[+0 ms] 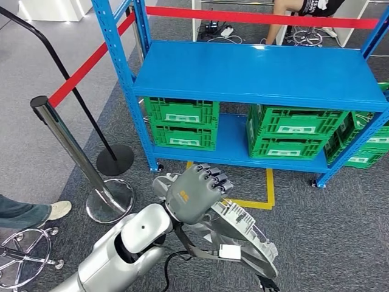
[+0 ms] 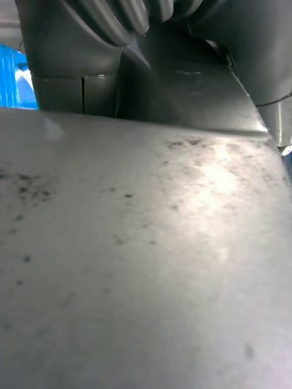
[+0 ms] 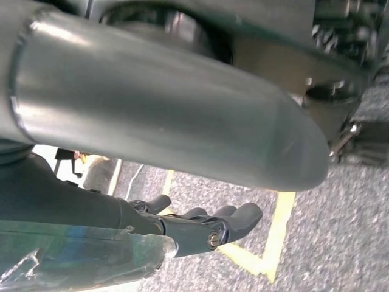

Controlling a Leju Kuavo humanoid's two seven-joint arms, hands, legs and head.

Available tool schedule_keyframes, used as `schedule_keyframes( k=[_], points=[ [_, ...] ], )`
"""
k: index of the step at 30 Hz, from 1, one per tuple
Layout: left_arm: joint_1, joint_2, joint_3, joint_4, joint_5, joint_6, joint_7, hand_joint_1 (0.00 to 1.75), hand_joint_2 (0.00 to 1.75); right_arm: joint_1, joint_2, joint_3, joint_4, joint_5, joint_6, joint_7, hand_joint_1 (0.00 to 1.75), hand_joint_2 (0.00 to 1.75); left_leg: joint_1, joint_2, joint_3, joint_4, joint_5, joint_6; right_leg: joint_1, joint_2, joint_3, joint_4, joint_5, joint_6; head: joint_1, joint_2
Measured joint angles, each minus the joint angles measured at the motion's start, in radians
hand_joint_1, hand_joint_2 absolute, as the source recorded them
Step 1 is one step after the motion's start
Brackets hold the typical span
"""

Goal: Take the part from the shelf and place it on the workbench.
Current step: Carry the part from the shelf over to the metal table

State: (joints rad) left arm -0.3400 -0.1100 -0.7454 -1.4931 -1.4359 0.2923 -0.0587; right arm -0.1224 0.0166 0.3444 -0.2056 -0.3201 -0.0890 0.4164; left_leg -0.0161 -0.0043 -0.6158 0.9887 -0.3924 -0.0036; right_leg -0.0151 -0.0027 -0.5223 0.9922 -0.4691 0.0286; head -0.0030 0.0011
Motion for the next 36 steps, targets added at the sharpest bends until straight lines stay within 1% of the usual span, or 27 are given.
schedule_keyframes(
  k=[2, 4, 5, 6, 7, 10, 11, 12, 14, 15, 16, 17, 19, 20, 21, 22, 24, 25, 26, 27, 29, 30, 31, 32, 34, 35, 36],
  points=[
    [0.0, 0.001, 0.0, 0.0, 0.0, 0.0, 0.0, 1.57, 1.75, 0.0, 0.001, 0.0, 0.0, 0.0, -0.001, 0.001, 0.0, 0.0, 0.004, 0.0, -0.038, 0.091, -0.075, -0.012, -0.002, -0.002, -0.017, -0.001, 0.016, -0.014, -0.003, 0.0],
    [0.001, 0.002, 0.0, 0.0, 0.0, 0.0, 0.0, 1.57, 1.75, 0.001, 0.0, -0.001, 0.0, 0.0, -0.001, 0.001, 0.0, 0.0, 0.008, 0.0, -0.087, 0.234, -0.155, -0.02, -0.001, -0.003, -0.039, -0.001, 0.032, -0.017, -0.006, 0.0],
    [0.002, 0.003, 0.0, 0.0, 0.0, 0.0, 0.0, 1.57, 1.75, 0.002, 0.0, -0.001, 0.0, 0.0, -0.001, 0.001, 0.0, 0.0, 0.009, 0.0, -0.097, 0.278, -0.17, -0.022, 0.0, -0.003, -0.049, 0.0, 0.039, -0.017, -0.006, 0.0],
    [0.003, 0.004, 0.0, 0.0, 0.0, 0.0, 0.0, 1.57, 1.75, 0.003, 0.0, -0.001, 0.0, 0.0, -0.001, 0.001, 0.0, 0.0, 0.01, 0.0, -0.088, 0.284, -0.165, -0.021, 0.0, -0.002, -0.058, 0.0, 0.046, -0.015, -0.006, 0.0],
    [0.003, 0.005, 0.0, 0.0, 0.0, 0.0, 0.0, 1.57, 1.75, 0.004, 0.0, -0.001, 0.0, 0.0, -0.001, 0.001, 0.0, 0.0, 0.01, 0.0, -0.059, 0.248, -0.144, -0.019, 0.0, -0.002, -0.065, 0.0, 0.052, -0.013, -0.006, 0.0],
    [0.002, 0.003, 0.0, 0.0, 0.0, 0.0, 0.0, 1.57, 1.75, 0.003, 0.0, -0.001, 0.0, 0.0, 0.0, 0.001, 0.0, 0.0, 0.008, 0.0, 0.081, 0.037, -0.081, -0.005, 0.003, -0.001, -0.078, 0.002, 0.067, -0.002, -0.005, 0.0],
    [0.002, 0.003, 0.0, 0.0, 0.0, 0.0, 0.001, 1.57, 1.75, 0.003, 0.0, -0.001, 0.0, 0.004, -0.002, 0.001, 0.0, 0.0, 0.007, -0.001, 0.106, -0.006, -0.074, -0.001, 0.004, -0.001, -0.08, 0.003, 0.073, 0.004, -0.005, 0.0],
    [0.004, 0.004, 0.001, 0.0, 0.0, 0.001, 0.004, 1.57, 1.75, 0.003, 0.0, 0.0, 0.0, 0.013, -0.006, 0.001, 0.0, 0.0, 0.005, -0.001, 0.114, -0.023, -0.072, 0.003, 0.005, -0.002, -0.083, 0.003, 0.079, 0.01, -0.005, 0.0],
    [0.018, 0.01, 0.005, 0.0, 0.001, 0.008, 0.012, 1.57, 1.75, 0.004, 0.0, 0.007, 0.001, 0.04, -0.018, 0.001, 0.0, 0.0, 0.005, 0.0, 0.105, -0.026, -0.063, 0.013, 0.003, -0.001, -0.089, 0.005, 0.087, 0.021, -0.006, 0.0],
    [0.027, 0.015, 0.008, 0.0, 0.002, 0.012, 0.014, 1.57, 1.75, 0.006, 0.0, 0.011, 0.001, 0.051, -0.024, 0.001, 0.0, 0.0, 0.006, 0.001, 0.099, -0.028, -0.056, 0.019, 0.002, 0.0, -0.097, 0.013, 0.076, 0.027, -0.007, 0.0],
    [0.035, 0.021, 0.011, 0.0, 0.003, 0.016, 0.014, 1.57, 1.75, 0.007, 0.0, 0.015, 0.001, 0.058, -0.028, 0.001, 0.0, 0.0, 0.008, 0.002, 0.092, -0.03, -0.047, 0.027, 0.001, 0.001, -0.109, 0.037, 0.049, 0.032, -0.006, 0.0],
    [0.041, 0.025, 0.012, 0.0, 0.003, 0.02, 0.014, 1.57, 1.75, 0.008, 0.001, 0.018, 0.001, 0.06, -0.03, 0.001, 0.0, 0.0, 0.01, 0.003, 0.082, -0.031, -0.038, 0.033, 0.001, 0.002, -0.128, 0.085, 0.008, 0.035, -0.004, 0.0],
    [0.052, 0.033, 0.015, 0.0, 0.004, 0.023, 0.014, 1.57, 1.75, 0.009, 0.002, 0.022, 0.001, 0.062, -0.032, 0.002, 0.0, 0.0, 0.008, 0.003, 0.059, -0.029, -0.022, 0.038, 0.001, 0.002, -0.168, 0.22, -0.08, 0.041, 0.0, 0.0],
    [0.057, 0.037, 0.016, 0.0, 0.005, 0.023, 0.014, 1.57, 1.75, 0.009, 0.003, 0.024, 0.001, 0.064, -0.033, 0.002, 0.0, 0.0, 0.008, 0.003, 0.048, -0.028, -0.014, 0.037, 0.001, 0.002, -0.178, 0.274, -0.101, 0.043, 0.0, 0.0],
    [0.062, 0.04, 0.018, 0.0, 0.004, 0.019, 0.018, 1.57, 1.75, 0.009, 0.003, 0.027, 0.001, 0.071, -0.037, 0.002, 0.0, 0.0, 0.007, 0.003, 0.036, -0.027, -0.006, 0.036, 0.001, 0.002, -0.174, 0.297, -0.1, 0.044, 0.0, 0.0],
    [0.069, 0.042, 0.021, 0.0, 0.004, 0.012, 0.026, 1.57, 1.75, 0.008, 0.003, 0.032, 0.002, 0.081, -0.045, 0.002, 0.0, 0.0, 0.007, 0.003, 0.025, -0.025, 0.002, 0.034, 0.0, 0.002, -0.151, 0.28, -0.08, 0.044, 0.0, 0.0],
    [0.097, 0.048, 0.04, -0.001, 0.008, 0.007, 0.036, 1.57, 1.75, 0.006, 0.005, 0.047, 0.003, 0.105, -0.063, 0.002, 0.0, 0.0, 0.008, 0.003, 0.006, -0.019, 0.014, 0.025, -0.001, 0.002, -0.06, 0.154, -0.034, 0.046, 0.001, 0.0],
    [0.119, 0.054, 0.058, -0.001, 0.012, 0.017, 0.031, 1.57, 1.75, 0.006, 0.008, 0.055, 0.003, 0.113, -0.071, 0.002, 0.0, 0.0, 0.007, 0.004, -0.001, -0.016, 0.02, 0.019, -0.001, 0.004, -0.012, 0.085, -0.027, 0.044, 0.0, 0.0],
    [0.143, 0.063, 0.078, -0.001, 0.016, 0.032, 0.019, 1.57, 1.75, 0.007, 0.011, 0.061, 0.003, 0.117, -0.076, 0.002, 0.0, 0.0, 0.006, 0.004, -0.006, -0.014, 0.027, 0.013, 0.0, 0.006, 0.019, 0.035, -0.027, 0.041, 0.0, 0.0],
    [0.164, 0.072, 0.099, -0.001, 0.018, 0.045, 0.007, 1.57, 1.75, 0.01, 0.015, 0.066, 0.003, 0.119, -0.079, 0.002, 0.0, 0.0, 0.004, 0.005, -0.008, -0.012, 0.034, 0.009, 0.001, 0.008, 0.032, 0.013, -0.035, 0.036, -0.001, 0.0],
    [0.197, 0.085, 0.132, -0.002, 0.019, 0.055, -0.006, 1.57, 1.75, 0.015, 0.02, 0.073, 0.004, 0.121, -0.082, 0.003, 0.0, 0.0, 0.005, 0.005, -0.015, -0.009, 0.044, 0.001, 0.003, 0.007, 0.021, 0.015, -0.026, 0.02, -0.003, 0.0],
    [0.207, 0.089, 0.143, -0.002, 0.019, 0.057, -0.009, 1.57, 1.75, 0.016, 0.021, 0.075, 0.004, 0.121, -0.082, 0.003, 0.0, 0.0, 0.006, 0.004, -0.022, 0.0, 0.032, -0.003, 0.003, 0.006, 0.011, 0.017, -0.019, 0.009, -0.004, 0.0],
    [0.215, 0.093, 0.151, -0.002, 0.019, 0.057, -0.011, 1.57, 1.75, 0.015, 0.022, 0.077, 0.005, 0.122, -0.082, 0.004, 0.0, 0.0, 0.006, 0.004, -0.033, 0.023, 0.002, -0.009, 0.002, 0.004, 0.0, 0.018, -0.01, -0.002, -0.005, 0.0],
    [0.221, 0.096, 0.158, -0.002, 0.018, 0.057, -0.012, 1.57, 1.75, 0.014, 0.023, 0.079, 0.005, 0.123, -0.082, 0.005, 0.0, 0.0, 0.007, 0.004, -0.046, 0.065, -0.044, -0.014, 0.002, 0.002, -0.014, 0.018, 0.001, -0.011, -0.007, 0.0],
    [0.227, 0.099, 0.166, -0.002, 0.018, 0.057, -0.013, 1.57, 1.75, 0.014, 0.023, 0.082, 0.005, 0.124, -0.082, 0.005, 0.0, 0.0, 0.007, 0.004, -0.077, 0.195, -0.145, -0.022, 0.005, 0.0, -0.041, 0.019, 0.023, -0.02, -0.009, 0.0],
    [0.229, 0.101, 0.169, -0.002, 0.018, 0.057, -0.013, 1.57, 1.75, 0.015, 0.023, 0.084, 0.005, 0.124, -0.082, 0.005, 0.0, 0.0, 0.008, 0.004, -0.085, 0.253, -0.171, -0.023, 0.007, -0.001, -0.055, 0.019, 0.034, -0.022, -0.01, 0.0],
    [0.231, 0.102, 0.171, -0.002, 0.018, 0.056, -0.013, 1.57, 1.75, 0.016, 0.023, 0.086, 0.005, 0.124, -0.082, 0.005, 0.0, 0.0, 0.007, 0.004, -0.082, 0.288, -0.174, -0.021, 0.009, -0.003, -0.069, 0.02, 0.044, -0.023, -0.009, 0.0]
  ],
)
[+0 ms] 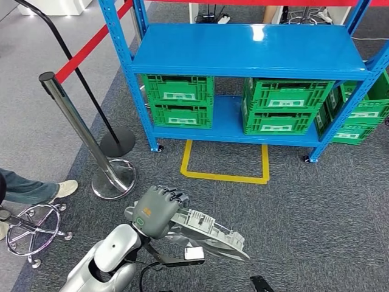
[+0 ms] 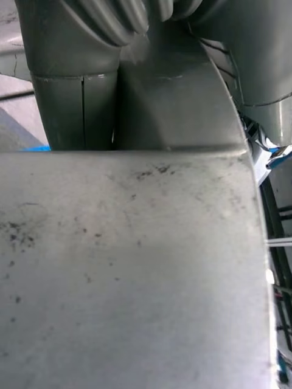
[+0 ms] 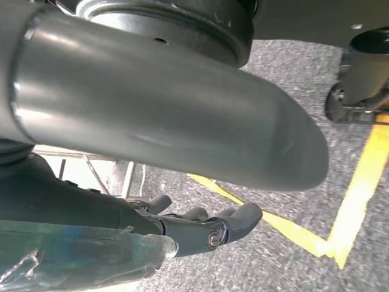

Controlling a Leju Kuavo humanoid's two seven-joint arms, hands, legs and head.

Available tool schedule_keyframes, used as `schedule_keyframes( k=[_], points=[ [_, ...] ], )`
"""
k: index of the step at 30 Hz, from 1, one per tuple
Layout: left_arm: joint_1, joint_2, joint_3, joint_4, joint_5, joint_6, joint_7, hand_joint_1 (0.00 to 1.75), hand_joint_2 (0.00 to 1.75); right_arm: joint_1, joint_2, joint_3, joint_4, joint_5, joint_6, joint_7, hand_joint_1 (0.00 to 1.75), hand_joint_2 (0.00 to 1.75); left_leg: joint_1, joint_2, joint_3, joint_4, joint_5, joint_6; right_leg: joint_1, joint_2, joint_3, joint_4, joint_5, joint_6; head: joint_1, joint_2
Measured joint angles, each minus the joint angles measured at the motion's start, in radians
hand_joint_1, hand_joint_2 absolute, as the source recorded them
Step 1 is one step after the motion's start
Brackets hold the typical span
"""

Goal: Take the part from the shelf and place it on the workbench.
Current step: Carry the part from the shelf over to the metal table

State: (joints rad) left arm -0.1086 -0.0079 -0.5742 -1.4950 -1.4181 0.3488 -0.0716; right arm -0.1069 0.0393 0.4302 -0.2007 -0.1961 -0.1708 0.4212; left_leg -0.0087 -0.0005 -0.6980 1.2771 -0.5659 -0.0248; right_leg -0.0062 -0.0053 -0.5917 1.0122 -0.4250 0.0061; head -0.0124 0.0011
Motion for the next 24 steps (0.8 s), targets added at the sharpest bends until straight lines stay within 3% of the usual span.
schedule_keyframes(
  k=[1, 3, 5, 7, 9, 10, 12, 13, 14, 15, 16, 18, 20, 21, 22, 24],
  points=[
    [0.002, 0.001, 0.002, 0.0, -0.001, 0.0, 0.0, 1.57, 1.75, 0.0, 0.0, 0.001, 0.0, 0.0, 0.0, 0.0, 0.0, 0.0, 0.0, 0.0, 0.018, 0.001, 0.019, 0.004, 0.003, -0.001, -0.013, 0.001, 0.01, 0.0, 0.0, 0.0],
    [0.004, 0.002, 0.005, -0.001, -0.002, 0.0, 0.0, 1.57, 1.75, -0.001, 0.0, 0.002, 0.0, 0.0, 0.0, 0.0, 0.0, 0.0, -0.004, -0.001, 0.099, -0.096, 0.073, 0.019, 0.007, -0.001, -0.035, 0.001, 0.03, 0.0, 0.0, 0.0],
    [0.004, 0.002, 0.008, -0.004, -0.003, 0.0, 0.0, 1.57, 1.75, -0.002, 0.002, 0.003, 0.0, 0.0, 0.0, 0.0, 0.0, 0.0, -0.011, -0.001, 0.198, -0.245, 0.078, 0.034, 0.01, 0.0, -0.05, 0.001, 0.049, 0.004, 0.001, 0.0],
    [0.004, 0.002, 0.009, -0.006, -0.004, 0.0, 0.0, 1.57, 1.75, -0.002, 0.004, 0.005, 0.0, 0.0, 0.0, 0.0, 0.0, 0.0, -0.017, -0.001, 0.237, -0.32, 0.068, 0.041, 0.008, -0.001, -0.058, -0.005, 0.07, 0.014, 0.0, 0.0],
    [0.004, 0.002, 0.01, -0.006, -0.004, 0.0, 0.0, 1.57, 1.75, 0.001, 0.004, 0.006, 0.001, 0.0, 0.0, -0.001, 0.0, 0.0, -0.016, 0.0, 0.224, -0.329, 0.088, 0.047, 0.006, 0.0, -0.067, -0.01, 0.078, 0.027, -0.003, 0.0],
    [0.004, 0.002, 0.01, -0.006, -0.005, 0.0, 0.0, 1.57, 1.75, 0.002, 0.004, 0.006, 0.001, 0.001, 0.0, -0.003, 0.0, 0.0, -0.013, 0.0, 0.214, -0.332, 0.1, 0.052, 0.006, 0.001, -0.076, 0.002, 0.058, 0.033, -0.002, 0.0],
    [0.005, 0.002, 0.01, -0.006, -0.005, -0.001, 0.0, 1.57, 1.75, 0.004, 0.004, 0.007, 0.002, 0.001, 0.0, -0.003, 0.0, 0.0, -0.009, 0.002, 0.19, -0.334, 0.125, 0.061, 0.004, 0.003, -0.107, 0.091, -0.033, 0.045, 0.001, 0.0],
    [0.005, 0.002, 0.01, -0.006, -0.006, -0.001, 0.0, 1.57, 1.75, 0.004, 0.004, 0.007, 0.002, 0.0, 0.0, -0.001, 0.0, 0.0, -0.009, 0.002, 0.176, -0.334, 0.136, 0.063, 0.003, 0.003, -0.125, 0.161, -0.081, 0.049, 0.003, 0.0],
    [0.006, 0.002, 0.01, -0.006, -0.006, -0.001, 0.0, 1.57, 1.75, 0.004, 0.004, 0.008, 0.002, 0.0, 0.0, 0.0, 0.0, 0.0, -0.009, 0.002, 0.162, -0.333, 0.148, 0.063, 0.001, 0.003, -0.137, 0.23, -0.112, 0.054, 0.003, 0.0],
    [0.007, 0.002, 0.01, -0.006, -0.006, -0.001, 0.0, 1.57, 1.75, 0.004, 0.004, 0.008, 0.002, 0.0, 0.0, 0.0, 0.0, 0.0, -0.008, 0.002, 0.147, -0.333, 0.16, 0.061, 0.0, 0.003, -0.139, 0.277, -0.117, 0.057, 0.003, 0.0],
    [0.008, 0.002, 0.01, -0.006, -0.006, -0.001, 0.0, 1.57, 1.75, 0.003, 0.004, 0.008, 0.002, 0.0, 0.0, 0.0, 0.0, 0.0, -0.007, 0.002, 0.131, -0.331, 0.171, 0.058, -0.002, 0.003, -0.124, 0.29, -0.1, 0.061, 0.003, 0.0],
    [0.009, 0.002, 0.01, -0.006, -0.006, -0.001, 0.0, 1.57, 1.75, 0.002, 0.004, 0.008, 0.002, 0.001, 0.0, 0.0, 0.0, 0.0, -0.002, 0.001, 0.101, -0.323, 0.191, 0.049, -0.009, 0.003, -0.042, 0.206, -0.045, 0.071, 0.003, 0.0],
    [0.009, 0.002, 0.011, -0.007, -0.006, -0.001, 0.0, 1.57, 1.75, 0.0, 0.007, 0.008, 0.001, 0.001, 0.0, 0.0, 0.0, 0.0, 0.0, 0.001, 0.076, -0.31, 0.205, 0.038, -0.009, 0.005, 0.059, 0.065, -0.05, 0.076, 0.006, 0.0],
    [0.01, 0.002, 0.011, -0.007, -0.006, -0.001, 0.0, 1.57, 1.75, -0.001, 0.008, 0.008, 0.001, 0.001, 0.0, 0.0, 0.0, 0.0, -0.001, 0.0, 0.068, -0.304, 0.212, 0.033, -0.009, 0.007, 0.086, 0.02, -0.065, 0.074, 0.007, 0.0],
    [0.01, 0.003, 0.012, -0.007, -0.006, -0.001, 0.0, 1.57, 1.75, -0.002, 0.009, 0.008, 0.001, 0.002, 0.0, 0.0, 0.0, 0.0, -0.002, 0.0, 0.062, -0.301, 0.22, 0.029, -0.006, 0.009, 0.096, 0.001, -0.075, 0.066, 0.007, 0.0],
    [0.011, 0.003, 0.012, -0.007, -0.006, 0.0, 0.0, 1.57, 1.75, -0.002, 0.009, 0.008, 0.002, 0.002, 0.0, -0.002, 0.0, 0.0, -0.002, 0.0, 0.053, -0.297, 0.226, 0.021, -0.006, 0.009, 0.08, 0.004, -0.066, 0.046, 0.005, 0.0]
  ],
)
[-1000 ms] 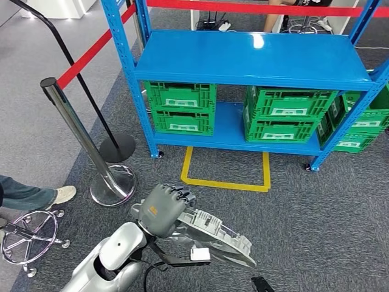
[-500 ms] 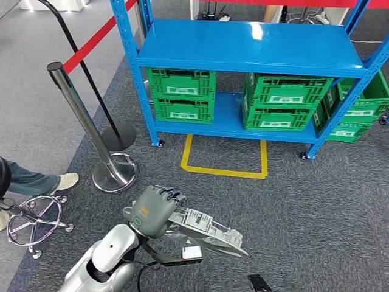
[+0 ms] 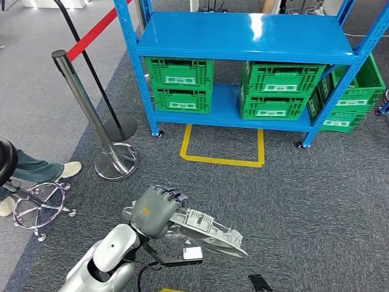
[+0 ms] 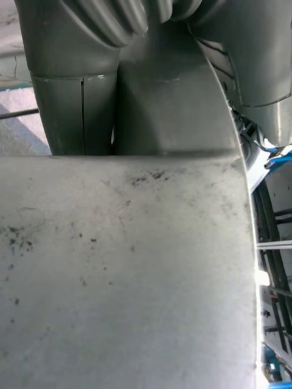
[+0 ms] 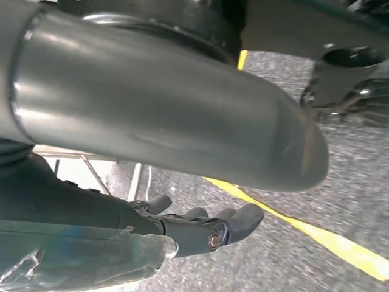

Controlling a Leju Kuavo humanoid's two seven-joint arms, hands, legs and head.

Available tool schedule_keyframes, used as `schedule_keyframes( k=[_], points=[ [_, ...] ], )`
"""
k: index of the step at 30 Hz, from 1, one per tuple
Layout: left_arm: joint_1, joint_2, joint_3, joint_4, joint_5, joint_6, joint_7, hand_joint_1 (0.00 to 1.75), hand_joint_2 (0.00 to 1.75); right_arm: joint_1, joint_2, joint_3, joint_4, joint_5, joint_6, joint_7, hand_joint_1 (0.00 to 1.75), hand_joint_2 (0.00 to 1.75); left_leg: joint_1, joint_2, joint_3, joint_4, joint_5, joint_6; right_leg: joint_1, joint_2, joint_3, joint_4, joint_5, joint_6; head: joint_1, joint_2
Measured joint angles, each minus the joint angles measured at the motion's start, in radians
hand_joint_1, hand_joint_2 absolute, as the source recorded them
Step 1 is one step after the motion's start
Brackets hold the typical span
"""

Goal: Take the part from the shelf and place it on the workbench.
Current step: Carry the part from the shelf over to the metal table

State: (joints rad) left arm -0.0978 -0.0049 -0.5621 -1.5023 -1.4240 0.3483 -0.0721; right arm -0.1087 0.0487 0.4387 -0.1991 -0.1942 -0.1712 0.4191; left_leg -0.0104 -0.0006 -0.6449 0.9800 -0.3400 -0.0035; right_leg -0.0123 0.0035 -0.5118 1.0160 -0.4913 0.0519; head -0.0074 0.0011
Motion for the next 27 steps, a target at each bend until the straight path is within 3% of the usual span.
schedule_keyframes(
  k=[1, 3, 5, 6, 7, 8, 10, 12, 13, 15, 16, 18, 20, 21, 22, 23, 24, 25, 27],
  points=[
    [0.0, 0.0, 0.0, 0.0, 0.0, 0.0, 0.0, 1.57, 1.75, 0.0, 0.0, 0.0, 0.0, 0.0, 0.0, -0.001, 0.0, 0.0, 0.001, 0.0, -0.007, 0.012, -0.019, -0.006, 0.0, -0.001, -0.01, 0.002, 0.008, -0.012, -0.001, 0.0],
    [0.001, 0.001, 0.001, 0.0, 0.0, 0.0, 0.0, 1.57, 1.75, -0.002, 0.0, 0.0, 0.0, 0.0, 0.0, -0.001, 0.0, 0.0, 0.003, 0.0, -0.035, 0.096, -0.109, -0.017, -0.001, -0.003, -0.034, 0.003, 0.028, -0.032, -0.003, 0.0],
    [0.001, 0.001, 0.002, 0.0, 0.0, 0.0, 0.0, 1.57, 1.75, -0.001, 0.0, 0.0, 0.0, 0.0, 0.0, -0.001, 0.0, 0.0, 0.003, 0.0, -0.066, 0.236, -0.201, -0.021, 0.002, -0.004, -0.064, 0.004, 0.051, -0.04, -0.004, 0.0],
    [0.001, 0.001, 0.002, 0.0, 0.0, 0.0, 0.0, 1.57, 1.75, -0.001, 0.0, 0.0, 0.0, 0.0, 0.0, -0.001, 0.0, 0.0, 0.003, 0.0, -0.071, 0.287, -0.216, -0.02, 0.004, -0.005, -0.079, 0.004, 0.062, -0.041, -0.004, 0.0],
    [0.001, 0.001, 0.002, 0.0, 0.0, 0.0, 0.0, 1.57, 1.75, -0.001, 0.0, 0.0, 0.0, 0.0, 0.0, -0.001, 0.0, 0.0, 0.003, 0.0, -0.063, 0.309, -0.208, -0.016, 0.007, -0.006, -0.093, 0.005, 0.072, -0.041, -0.004, 0.0],
    [0.001, 0.001, 0.003, 0.0, 0.0, 0.0, 0.0, 1.57, 1.75, -0.001, 0.0, 0.0, 0.0, 0.0, 0.0, -0.001, 0.0, 0.0, 0.002, 0.0, -0.038, 0.295, -0.183, -0.01, 0.009, -0.006, -0.106, 0.005, 0.083, -0.042, -0.004, 0.0],
    [0.001, 0.001, 0.003, -0.001, 0.0, 0.0, 0.0, 1.57, 1.75, -0.001, 0.001, 0.0, 0.0, 0.0, 0.0, -0.001, 0.0, 0.0, -0.006, -0.001, 0.06, 0.175, -0.142, 0.012, 0.014, -0.006, -0.128, 0.005, 0.103, -0.042, -0.004, 0.0],
    [-0.001, 0.001, 0.003, -0.002, 0.0, 0.0, 0.0, 1.57, 1.75, -0.002, 0.003, 0.0, 0.0, 0.0, 0.0, 0.0, 0.0, 0.0, -0.015, -0.002, 0.155, 0.032, -0.148, 0.028, 0.015, -0.006, -0.14, 0.003, 0.122, -0.037, -0.003, 0.0],
    [-0.001, 0.001, 0.004, -0.003, 0.0, 0.0, 0.0, 1.57, 1.75, -0.002, 0.004, 0.0, 0.0, 0.0, 0.0, 0.0, 0.0, 0.0, -0.019, -0.002, 0.177, -0.007, -0.156, 0.03, 0.013, -0.006, -0.143, 0.0, 0.133, -0.032, -0.004, 0.0],
    [-0.001, 0.0, 0.004, -0.003, 0.0, 0.0, 0.0, 1.57, 1.75, -0.001, 0.004, 0.0, 0.0, 0.0, 0.0, -0.001, 0.0, 0.0, -0.019, -0.001, 0.172, -0.029, -0.143, 0.03, 0.01, -0.006, -0.15, -0.01, 0.151, -0.021, -0.006, 0.0],
    [-0.002, 0.0, 0.004, -0.003, 0.0, 0.0, 0.0, 1.57, 1.75, 0.0, 0.004, 0.0, 0.0, 0.0, 0.0, -0.001, 0.0, 0.0, -0.017, 0.0, 0.163, -0.033, -0.13, 0.034, 0.011, -0.005, -0.158, -0.006, 0.142, -0.015, -0.007, 0.0],
    [-0.001, -0.001, 0.004, -0.003, 0.0, 0.0, 0.0, 1.57, 1.75, 0.003, 0.004, 0.0, 0.001, 0.0, 0.0, 0.001, 0.0, 0.0, -0.01, 0.002, 0.143, -0.039, -0.105, 0.041, 0.011, -0.003, -0.184, 0.056, 0.07, -0.006, -0.003, 0.0],
    [0.0, -0.001, 0.004, -0.003, 0.0, 0.0, 0.0, 1.57, 1.75, 0.004, 0.004, 0.0, 0.001, 0.0, 0.0, 0.005, 0.0, 0.0, -0.01, 0.002, 0.118, -0.038, -0.085, 0.043, 0.009, -0.003, -0.215, 0.187, -0.021, 0.002, 0.001, 0.0],
    [0.0, -0.001, 0.004, -0.003, 0.0, 0.0, 0.0, 1.57, 1.75, 0.004, 0.004, 0.0, 0.001, 0.0, 0.0, 0.005, 0.0, 0.0, -0.01, 0.002, 0.105, -0.038, -0.074, 0.042, 0.008, -0.003, -0.222, 0.246, -0.04, 0.006, 0.001, 0.0],
    [0.0, 0.0, 0.004, -0.003, 0.0, 0.0, 0.0, 1.57, 1.75, 0.004, 0.004, 0.0, 0.001, 0.0, 0.0, 0.005, 0.0, 0.0, -0.009, 0.003, 0.092, -0.036, -0.063, 0.04, 0.007, -0.003, -0.217, 0.278, -0.036, 0.008, 0.001, 0.0],
    [0.0, 0.0, 0.004, -0.003, 0.0, 0.0, 0.0, 1.57, 1.75, 0.004, 0.004, 0.0, 0.001, 0.0, 0.0, 0.006, 0.0, 0.0, -0.009, 0.003, 0.079, -0.035, -0.054, 0.038, 0.006, -0.003, -0.194, 0.274, -0.014, 0.011, 0.002, 0.0],
    [0.0, 0.0, 0.004, -0.003, 0.001, 0.002, 0.0, 1.57, 1.75, 0.004, 0.003, 0.0, 0.001, 0.001, -0.001, 0.006, 0.0, 0.0, -0.007, 0.003, 0.067, -0.032, -0.045, 0.035, 0.004, -0.004, -0.153, 0.232, 0.015, 0.014, 0.001, 0.0],
    [0.0, 0.0, 0.004, -0.004, 0.005, 0.006, -0.001, 1.57, 1.75, 0.002, 0.003, 0.001, 0.001, 0.005, -0.005, 0.006, 0.0, 0.0, -0.006, 0.002, 0.054, -0.027, -0.038, 0.03, 0.002, -0.003, -0.103, 0.164, 0.026, 0.018, 0.002, 0.0],
    [0.0, 0.001, 0.008, -0.026, 0.022, 0.001, -0.002, 1.57, 1.75, -0.003, 0.003, 0.005, 0.001, 0.018, -0.019, 0.007, 0.0, 0.0, -0.006, 0.0, 0.033, -0.012, -0.027, 0.02, 0.002, 0.004, -0.014, 0.034, 0.011, 0.015, 0.001, 0.0]
  ],
)
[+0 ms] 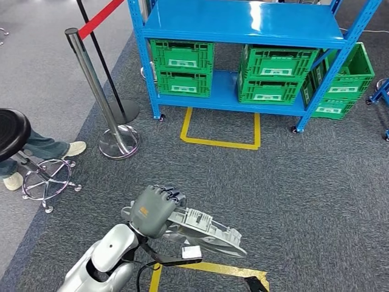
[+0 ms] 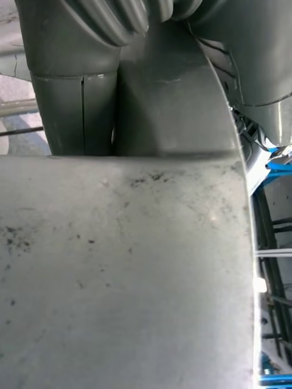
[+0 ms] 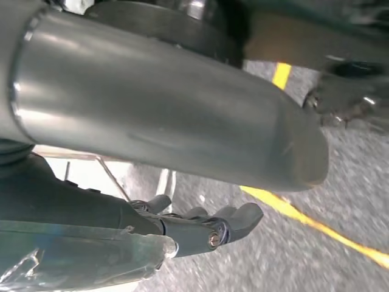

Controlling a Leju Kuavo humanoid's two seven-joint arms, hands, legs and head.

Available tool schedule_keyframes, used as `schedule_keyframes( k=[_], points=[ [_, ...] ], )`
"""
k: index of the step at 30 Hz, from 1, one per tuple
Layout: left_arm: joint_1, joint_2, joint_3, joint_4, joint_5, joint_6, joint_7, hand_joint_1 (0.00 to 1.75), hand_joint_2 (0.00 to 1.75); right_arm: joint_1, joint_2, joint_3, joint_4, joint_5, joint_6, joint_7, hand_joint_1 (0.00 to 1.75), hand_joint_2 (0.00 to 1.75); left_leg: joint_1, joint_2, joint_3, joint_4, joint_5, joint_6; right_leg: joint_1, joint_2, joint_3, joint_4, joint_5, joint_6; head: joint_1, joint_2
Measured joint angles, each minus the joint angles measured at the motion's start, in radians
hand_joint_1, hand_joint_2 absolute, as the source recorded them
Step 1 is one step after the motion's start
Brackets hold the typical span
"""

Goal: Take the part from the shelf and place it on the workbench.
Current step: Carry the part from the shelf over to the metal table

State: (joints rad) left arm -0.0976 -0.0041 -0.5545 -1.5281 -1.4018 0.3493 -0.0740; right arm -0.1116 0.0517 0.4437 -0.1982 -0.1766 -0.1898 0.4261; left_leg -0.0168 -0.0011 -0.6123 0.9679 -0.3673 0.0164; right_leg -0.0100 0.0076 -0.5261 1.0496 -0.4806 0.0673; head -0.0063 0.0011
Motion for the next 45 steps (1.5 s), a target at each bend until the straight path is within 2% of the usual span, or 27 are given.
schedule_keyframes(
  k=[2, 4, 6, 8, 9, 10, 11, 12, 14, 16, 18, 20, 21, 23, 25, 26, 27, 28, 30, 32, 34, 36, 38, 39, 41, 43, 45],
  points=[
    [-0.003, 0.002, 0.006, -0.048, 0.019, -0.031, 0.001, 1.57, 1.75, -0.004, 0.0, 0.008, 0.0, 0.011, -0.012, -0.001, 0.0, 0.0, -0.002, -0.002, -0.012, 0.01, 0.012, -0.008, 0.003, 0.005, 0.024, -0.042, -0.019, -0.014, 0.0, 0.0],
    [-0.006, 0.003, 0.013, -0.089, 0.028, -0.057, 0.002, 1.57, 1.75, -0.006, 0.0, 0.013, 0.0, 0.015, -0.016, 0.0, 0.0, 0.0, -0.002, -0.005, -0.02, 0.017, 0.01, -0.016, 0.0, 0.001, 0.01, -0.037, -0.009, -0.032, -0.001, 0.0],
    [-0.007, 0.005, 0.018, -0.114, 0.03, -0.065, 0.003, 1.57, 1.75, -0.008, 0.001, 0.015, 0.0, 0.017, -0.017, 0.001, 0.0, 0.0, 0.001, -0.005, -0.044, 0.075, -0.05, -0.029, -0.003, -0.003, -0.006, -0.039, 0.008, -0.05, -0.007, 0.0],
    [-0.006, 0.006, 0.021, -0.129, 0.03, -0.066, 0.003, 1.57, 1.75, -0.008, 0.001, 0.019, 0.0, 0.017, -0.017, 0.001, 0.0, 0.0, 0.005, -0.005, -0.087, 0.208, -0.143, -0.041, -0.003, -0.007, -0.024, -0.038, 0.024, -0.057, -0.012, 0.0],
    [-0.006, 0.007, 0.022, -0.133, 0.03, -0.067, 0.003, 1.57, 1.75, -0.008, 0.001, 0.02, 0.0, 0.018, -0.017, 0.001, 0.0, 0.0, 0.007, -0.005, -0.104, 0.271, -0.171, -0.044, -0.002, -0.012, -0.034, -0.038, 0.031, -0.058, -0.012, 0.0],
    [-0.005, 0.008, 0.022, -0.135, 0.03, -0.067, 0.003, 1.57, 1.75, -0.007, 0.001, 0.021, 0.0, 0.018, -0.018, 0.002, 0.0, 0.0, 0.008, -0.005, -0.109, 0.308, -0.177, -0.044, -0.002, -0.017, -0.043, -0.038, 0.037, -0.058, -0.012, 0.0],
    [-0.004, 0.008, 0.022, -0.136, 0.03, -0.067, 0.003, 1.57, 1.75, -0.007, 0.001, 0.021, 0.0, 0.02, -0.019, 0.002, 0.0, 0.0, 0.009, -0.004, -0.094, 0.305, -0.163, -0.044, -0.002, -0.024, -0.05, -0.037, 0.043, -0.057, -0.012, 0.0],
    [-0.004, 0.009, 0.022, -0.137, 0.03, -0.067, 0.003, 1.57, 1.75, -0.007, 0.001, 0.021, 0.0, 0.022, -0.022, 0.002, 0.0, 0.0, 0.009, -0.001, -0.061, 0.264, -0.138, -0.042, -0.002, -0.032, -0.056, -0.037, 0.048, -0.055, -0.012, 0.0],
    [-0.004, 0.009, 0.024, -0.138, 0.03, -0.066, 0.003, 1.57, 1.75, -0.008, 0.001, 0.024, 0.0, 0.028, -0.029, 0.002, 0.0, 0.0, 0.007, 0.027, 0.038, 0.118, -0.097, -0.036, 0.001, -0.046, -0.063, -0.037, 0.056, -0.05, -0.012, 0.0],
    [-0.004, 0.007, 0.026, -0.14, 0.03, -0.065, 0.003, 1.57, 1.75, -0.008, 0.001, 0.029, 0.0, 0.034, -0.036, 0.002, 0.0, 0.0, 0.001, 0.048, 0.095, 0.02, -0.09, -0.027, 0.004, -0.062, -0.067, -0.035, 0.063, -0.04, -0.012, 0.0],
    [-0.001, 0.005, 0.031, -0.14, 0.029, -0.064, 0.003, 1.57, 1.75, -0.009, 0.001, 0.035, 0.0, 0.038, -0.04, 0.002, 0.0, 0.0, -0.002, 0.036, 0.092, 0.002, -0.087, -0.015, 0.004, -0.081, -0.069, -0.037, 0.07, -0.028, -0.012, 0.0],
    [0.003, 0.004, 0.037, -0.14, 0.029, -0.064, 0.003, 1.57, 1.75, -0.01, 0.001, 0.039, 0.0, 0.04, -0.04, 0.002, 0.0, 0.0, 0.0, 0.018, 0.084, -0.003, -0.075, 0.001, 0.001, -0.069, -0.081, -0.019, 0.054, -0.016, -0.011, 0.0],
    [0.004, 0.004, 0.038, -0.14, 0.029, -0.064, 0.003, 1.57, 1.75, -0.01, 0.001, 0.041, 0.0, 0.041, -0.04, 0.002, 0.0, 0.0, 0.002, 0.009, 0.079, -0.005, -0.068, 0.009, 0.0, -0.052, -0.096, 0.016, 0.029, -0.011, -0.01, 0.0],
    [0.006, 0.003, 0.039, -0.14, 0.029, -0.064, 0.003, 1.57, 1.75, -0.009, 0.001, 0.044, 0.0, 0.041, -0.041, 0.002, 0.0, 0.0, 0.001, -0.008, 0.067, -0.004, -0.057, 0.018, 0.0, -0.019, -0.148, 0.147, -0.046, -0.007, -0.007, 0.0],
    [0.01, 0.003, 0.04, -0.14, 0.029, -0.064, 0.003, 1.57, 1.75, -0.008, 0.001, 0.046, 0.0, 0.041, -0.041, 0.002, 0.0, 0.0, -0.002, -0.028, 0.055, -0.003, -0.047, 0.021, 0.0, -0.011, -0.185, 0.251, -0.086, -0.007, -0.007, 0.0],
    [0.012, 0.003, 0.04, -0.14, 0.029, -0.064, 0.003, 1.57, 1.75, -0.007, 0.001, 0.046, 0.0, 0.041, -0.041, 0.002, 0.0, 0.0, -0.004, -0.039, 0.05, -0.002, -0.043, 0.02, 0.001, -0.009, -0.178, 0.249, -0.078, -0.009, -0.007, 0.0],
    [0.013, 0.003, 0.04, -0.14, 0.029, -0.064, 0.003, 1.57, 1.75, -0.007, 0.001, 0.046, 0.0, 0.041, -0.041, 0.002, 0.0, 0.0, -0.004, -0.051, 0.047, -0.001, -0.039, 0.019, 0.001, -0.005, -0.149, 0.203, -0.053, -0.012, -0.007, 0.0],
    [0.014, 0.003, 0.04, -0.14, 0.029, -0.064, 0.003, 1.57, 1.75, -0.007, 0.001, 0.046, 0.0, 0.041, -0.041, 0.002, 0.0, 0.0, -0.005, -0.064, 0.045, -0.001, -0.036, 0.017, 0.0, 0.009, -0.106, 0.13, -0.021, -0.015, -0.007, 0.0],
    [0.013, 0.002, 0.04, -0.14, 0.029, -0.064, 0.003, 1.57, 1.75, -0.008, 0.0, 0.047, 0.0, 0.041, -0.041, 0.0, 0.0, 0.0, -0.006, -0.085, 0.037, 0.004, -0.03, 0.009, -0.002, 0.049, -0.031, -0.002, 0.013, -0.022, -0.008, 0.0],
    [0.013, 0.001, 0.041, -0.14, 0.028, -0.064, 0.003, 1.57, 1.75, -0.009, 0.0, 0.047, 0.0, 0.041, -0.041, -0.002, 0.0, 0.0, -0.003, -0.103, 0.024, 0.008, -0.021, -0.002, -0.002, 0.065, -0.01, -0.04, 0.012, -0.028, -0.008, 0.0],
    [0.015, 0.001, 0.043, -0.14, 0.029, -0.064, 0.003, 1.57, 1.75, -0.01, 0.001, 0.047, 0.0, 0.041, -0.041, 0.003, 0.0, 0.0, 0.001, -0.116, 0.013, 0.011, -0.015, -0.014, -0.001, 0.044, -0.012, -0.043, 0.02, -0.038, -0.007, 0.0],
    [0.016, 0.001, 0.045, -0.14, 0.029, -0.064, 0.003, 1.57, 1.75, -0.011, 0.002, 0.047, 0.0, 0.041, -0.041, 0.014, 0.0, 0.0, -0.001, -0.085, -0.011, 0.053, -0.047, -0.026, -0.006, 0.019, -0.015, -0.05, 0.029, -0.049, -0.014, 0.0],
    [0.016, 0.0, 0.046, -0.14, 0.029, -0.064, 0.003, 1.57, 1.75, -0.009, 0.003, 0.047, 0.0, 0.041, -0.041, 0.017, 0.0, 0.0, 0.004, -0.034, -0.064, 0.17, -0.116, -0.04, -0.007, -0.009, -0.019, -0.052, 0.034, -0.055, -0.023, 0.0],
    [0.016, 0.0, 0.046, -0.14, 0.029, -0.064, 0.003, 1.57, 1.75, -0.007, 0.003, 0.047, 0.0, 0.041, -0.041, 0.018, 0.0, 0.0, 0.009, -0.021, -0.093, 0.237, -0.145, -0.046, -0.007, -0.024, -0.021, -0.052, 0.035, -0.055, -0.024, 0.0],
    [0.019, 0.0, 0.046, -0.14, 0.029, -0.064, 0.003, 1.57, 1.75, -0.006, 0.002, 0.047, 0.001, 0.041, -0.041, 0.022, 0.0, 0.0, 0.019, -0.011, -0.111, 0.292, -0.155, -0.056, -0.008, -0.053, -0.025, -0.051, 0.037, -0.053, -0.024, 0.0],
    [0.019, 0.001, 0.046, -0.14, 0.029, -0.064, 0.003, 1.57, 1.75, -0.008, 0.002, 0.047, 0.001, 0.041, -0.041, 0.024, 0.0, 0.0, 0.026, 0.006, -0.053, 0.198, -0.1, -0.062, -0.01, -0.08, -0.025, -0.051, 0.038, -0.048, -0.024, 0.0],
    [0.018, 0.0, 0.046, -0.14, 0.029, -0.064, 0.003, 1.57, 1.75, -0.01, 0.002, 0.047, 0.001, 0.041, -0.041, 0.024, 0.0, 0.0, 0.024, 0.054, 0.02, 0.063, -0.055, -0.059, -0.006, -0.101, -0.025, -0.05, 0.037, -0.039, -0.025, 0.0]
  ],
)
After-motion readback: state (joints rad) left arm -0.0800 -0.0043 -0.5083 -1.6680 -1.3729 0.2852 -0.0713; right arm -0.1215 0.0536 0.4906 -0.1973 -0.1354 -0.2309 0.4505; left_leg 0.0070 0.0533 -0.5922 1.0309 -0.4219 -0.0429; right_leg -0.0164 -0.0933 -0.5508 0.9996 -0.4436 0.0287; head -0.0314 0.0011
